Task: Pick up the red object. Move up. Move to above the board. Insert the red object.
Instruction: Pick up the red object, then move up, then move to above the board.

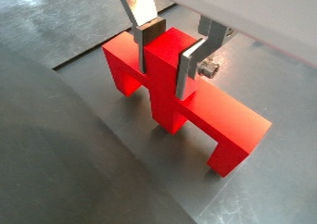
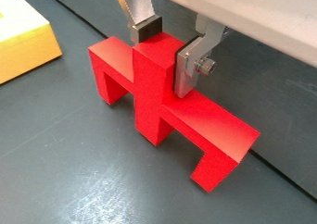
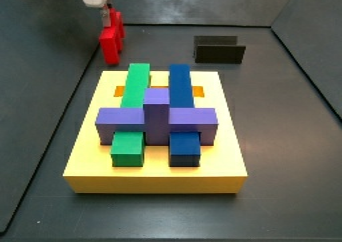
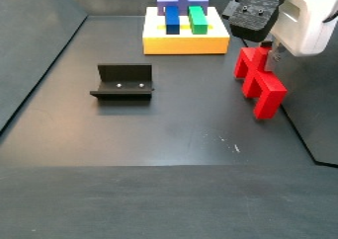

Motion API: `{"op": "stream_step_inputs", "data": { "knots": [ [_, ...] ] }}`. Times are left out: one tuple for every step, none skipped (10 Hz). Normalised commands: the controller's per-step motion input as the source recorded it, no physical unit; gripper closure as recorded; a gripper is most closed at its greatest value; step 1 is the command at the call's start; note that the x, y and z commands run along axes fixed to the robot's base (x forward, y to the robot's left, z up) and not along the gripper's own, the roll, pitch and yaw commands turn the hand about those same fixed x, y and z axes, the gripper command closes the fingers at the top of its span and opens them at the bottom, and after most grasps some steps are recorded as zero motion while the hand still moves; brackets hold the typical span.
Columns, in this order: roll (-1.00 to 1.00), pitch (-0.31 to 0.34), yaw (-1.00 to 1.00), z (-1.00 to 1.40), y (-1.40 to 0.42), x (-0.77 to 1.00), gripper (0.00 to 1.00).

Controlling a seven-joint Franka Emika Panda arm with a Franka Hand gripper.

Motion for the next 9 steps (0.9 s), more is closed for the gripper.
{"op": "stream_step_inputs", "data": {
  "knots": [
    [0.0,0.0,0.0,0.0,0.0,0.0,1.0],
    [0.0,0.0,0.0,0.0,0.0,0.0,1.0],
    [0.0,0.0,0.0,0.83,0.0,0.0,1.0],
    [0.01,-0.021,-0.07,0.86,-0.02,0.06,1.0],
    [0.0,0.02,-0.07,0.63,-0.03,0.01,1.0],
    [0.0,0.013,-0.04,0.33,-0.01,0.02,1.0],
    [0.0,0.0,0.0,1.4,0.0,0.0,1.0],
    [-0.01,0.045,0.01,1.4,-0.01,-0.04,1.0],
    [-0.01,0.014,0.0,1.4,-0.02,-0.09,1.0]
  ]
}}
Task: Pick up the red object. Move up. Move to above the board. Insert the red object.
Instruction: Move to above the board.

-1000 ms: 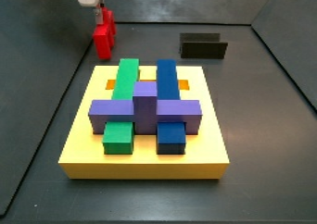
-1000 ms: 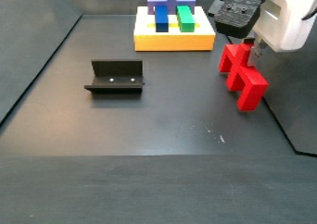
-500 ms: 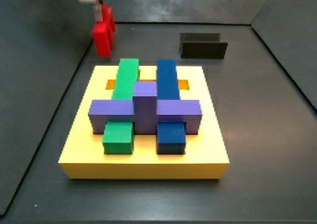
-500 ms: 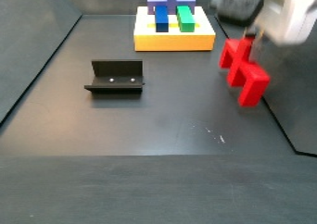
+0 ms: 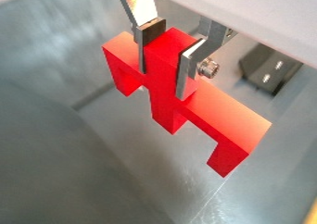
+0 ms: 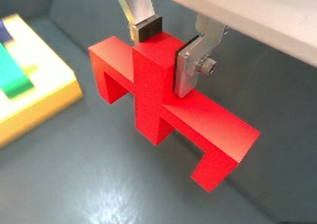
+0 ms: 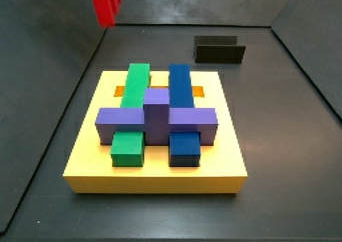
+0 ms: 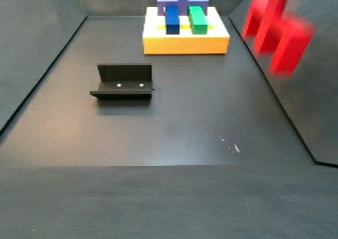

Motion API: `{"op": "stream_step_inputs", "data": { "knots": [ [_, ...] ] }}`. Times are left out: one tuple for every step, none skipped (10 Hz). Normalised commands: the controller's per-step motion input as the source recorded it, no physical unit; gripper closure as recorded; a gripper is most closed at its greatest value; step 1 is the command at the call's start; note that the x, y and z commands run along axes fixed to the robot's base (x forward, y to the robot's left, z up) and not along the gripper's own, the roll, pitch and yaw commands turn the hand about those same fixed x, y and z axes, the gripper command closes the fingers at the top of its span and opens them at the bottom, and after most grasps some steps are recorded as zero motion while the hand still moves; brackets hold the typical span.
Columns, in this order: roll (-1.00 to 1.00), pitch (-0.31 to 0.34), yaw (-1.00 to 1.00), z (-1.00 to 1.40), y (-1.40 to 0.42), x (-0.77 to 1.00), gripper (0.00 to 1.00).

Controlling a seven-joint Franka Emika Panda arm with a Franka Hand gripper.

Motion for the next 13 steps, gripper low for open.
{"op": "stream_step_inputs", "data": {
  "knots": [
    [-0.01,-0.01,0.01,1.4,-0.02,-0.08,1.0],
    [-0.01,0.059,0.0,0.93,0.0,0.04,1.0],
    [-0.02,0.113,-0.01,0.62,0.01,0.08,1.0],
    [-0.02,0.115,-0.01,0.29,-0.01,0.06,1.0],
    [0.0,0.03,1.0,0.21,-1.4,0.81,1.0],
    [0.0,0.029,1.0,0.19,-1.4,0.81,1.0],
    [0.0,0.031,1.0,0.19,-1.4,0.81,1.0],
    [0.01,0.047,1.0,0.18,-1.4,0.85,1.0],
    [-0.01,0.05,1.0,0.18,-1.4,0.89,1.0],
    [0.0,0.055,1.0,0.18,-1.4,0.89,1.0],
    [0.0,0.057,1.0,0.19,-1.4,0.88,1.0],
    [0.0,0.068,1.0,0.19,-1.4,0.92,1.0],
    [0.0,0.074,1.0,0.2,-1.4,0.94,1.0]
  ]
}}
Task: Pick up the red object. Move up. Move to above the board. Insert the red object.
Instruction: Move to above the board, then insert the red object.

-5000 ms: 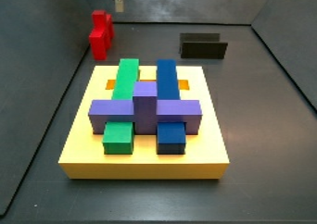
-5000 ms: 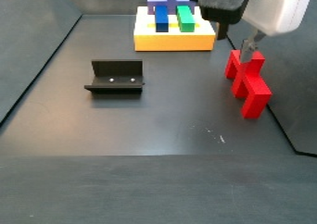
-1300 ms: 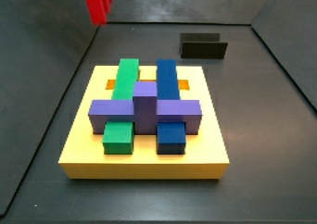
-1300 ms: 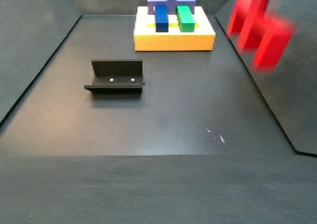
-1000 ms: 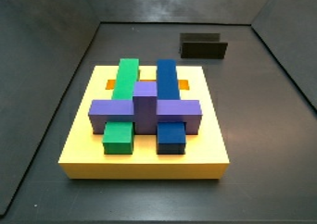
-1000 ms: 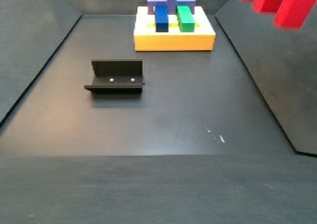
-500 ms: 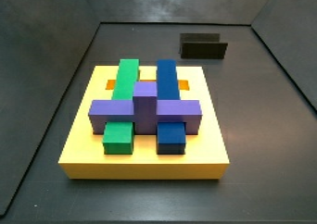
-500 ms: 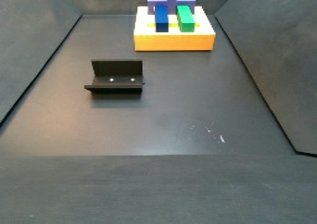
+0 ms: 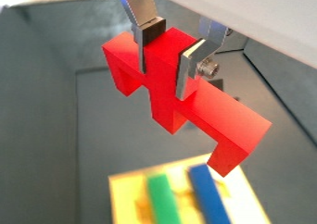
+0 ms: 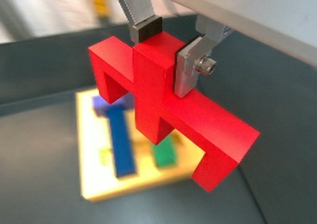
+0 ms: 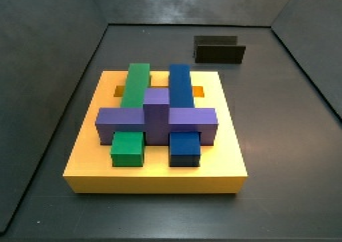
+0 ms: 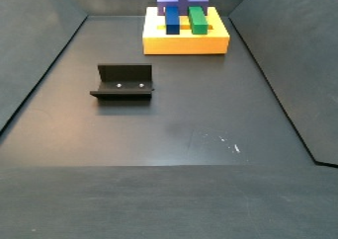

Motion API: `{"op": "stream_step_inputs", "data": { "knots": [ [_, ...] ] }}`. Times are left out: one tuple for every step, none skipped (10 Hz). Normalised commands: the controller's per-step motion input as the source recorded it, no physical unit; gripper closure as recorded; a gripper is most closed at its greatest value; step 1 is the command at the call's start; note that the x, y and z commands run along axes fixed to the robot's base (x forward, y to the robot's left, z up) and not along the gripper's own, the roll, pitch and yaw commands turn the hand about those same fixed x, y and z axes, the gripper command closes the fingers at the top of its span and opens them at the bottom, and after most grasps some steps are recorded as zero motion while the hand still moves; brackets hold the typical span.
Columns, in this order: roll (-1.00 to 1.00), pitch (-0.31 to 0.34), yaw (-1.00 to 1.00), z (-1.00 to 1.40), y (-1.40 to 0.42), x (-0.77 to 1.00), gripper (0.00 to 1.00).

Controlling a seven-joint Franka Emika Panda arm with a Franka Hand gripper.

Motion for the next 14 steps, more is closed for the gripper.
{"op": "stream_step_inputs", "data": {
  "knots": [
    [0.01,0.088,1.0,0.13,-0.93,0.68,1.0],
    [0.02,0.093,1.0,0.1,-0.61,0.46,1.0],
    [0.03,0.096,1.0,0.07,-0.37,0.29,1.0],
    [0.03,0.098,1.0,0.05,-0.2,0.15,1.0],
    [0.03,0.105,1.0,0.04,-0.12,0.11,1.0],
    [0.04,0.116,1.0,0.02,-0.1,0.1,1.0],
    [0.05,0.136,1.0,0.02,-0.07,0.1,1.0],
    [0.06,0.155,1.0,0.02,-0.06,0.09,1.0],
    [0.07,0.187,1.0,0.02,-0.04,0.09,1.0],
    [0.08,0.221,1.0,0.02,-0.04,0.09,1.0],
    [0.1,0.252,1.0,0.02,-0.04,0.09,1.0],
    [0.1,0.239,0.63,0.02,-0.04,0.09,1.0],
    [0.1,0.211,0.38,0.02,-0.04,0.1,1.0],
    [0.0,0.0,0.0,-0.06,0.0,0.02,1.0]
  ]
}}
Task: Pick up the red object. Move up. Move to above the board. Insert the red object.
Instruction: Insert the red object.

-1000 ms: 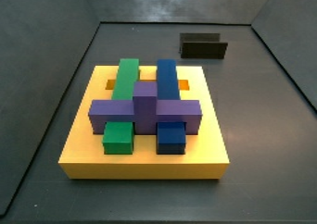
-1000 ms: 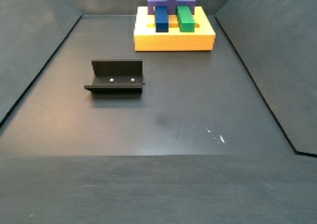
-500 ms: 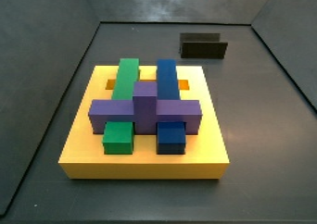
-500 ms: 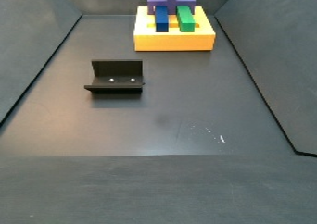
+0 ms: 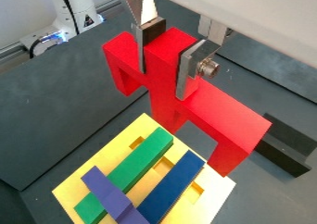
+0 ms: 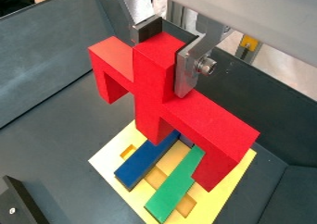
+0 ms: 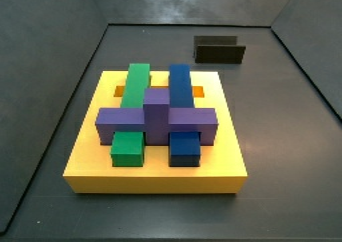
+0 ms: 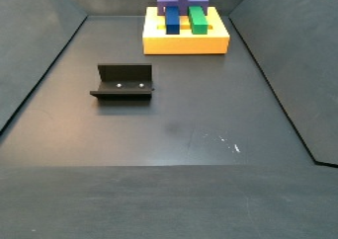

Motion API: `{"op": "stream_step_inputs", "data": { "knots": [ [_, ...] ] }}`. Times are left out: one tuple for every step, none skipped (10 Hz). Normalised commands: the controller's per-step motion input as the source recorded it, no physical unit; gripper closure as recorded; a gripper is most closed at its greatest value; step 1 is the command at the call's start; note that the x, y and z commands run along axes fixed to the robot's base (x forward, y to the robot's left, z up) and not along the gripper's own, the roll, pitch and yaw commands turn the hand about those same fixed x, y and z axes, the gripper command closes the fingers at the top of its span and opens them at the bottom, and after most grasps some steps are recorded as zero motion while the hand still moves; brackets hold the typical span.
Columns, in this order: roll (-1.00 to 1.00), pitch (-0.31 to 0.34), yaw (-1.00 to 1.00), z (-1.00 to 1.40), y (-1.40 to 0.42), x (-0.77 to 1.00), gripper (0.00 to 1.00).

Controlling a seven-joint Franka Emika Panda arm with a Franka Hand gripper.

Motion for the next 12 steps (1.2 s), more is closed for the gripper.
{"op": "stream_step_inputs", "data": {
  "knots": [
    [-0.08,-0.039,-0.01,-0.47,0.0,0.08,1.0],
    [-0.16,-0.094,0.0,-0.81,0.05,0.05,1.0],
    [-0.13,-0.113,-0.01,-0.83,0.02,0.0,1.0],
    [-0.13,-0.101,0.0,-0.86,0.04,0.0,1.0],
    [-0.11,-0.104,0.0,-0.87,0.0,0.0,1.0],
    [-0.11,-0.101,0.0,-0.88,0.01,0.0,1.0],
    [-0.04,-0.146,0.0,-0.91,0.0,-0.01,1.0],
    [-0.01,-0.123,0.0,-0.81,0.01,0.0,1.0],
    [-0.01,-0.136,0.0,-0.6,0.01,-0.03,1.0],
    [0.0,-0.097,0.0,-0.55,0.0,0.0,1.0],
    [0.14,-0.014,0.0,-0.54,0.0,0.0,1.0],
    [0.17,-0.017,0.01,-0.46,0.0,0.0,1.0]
  ]
}}
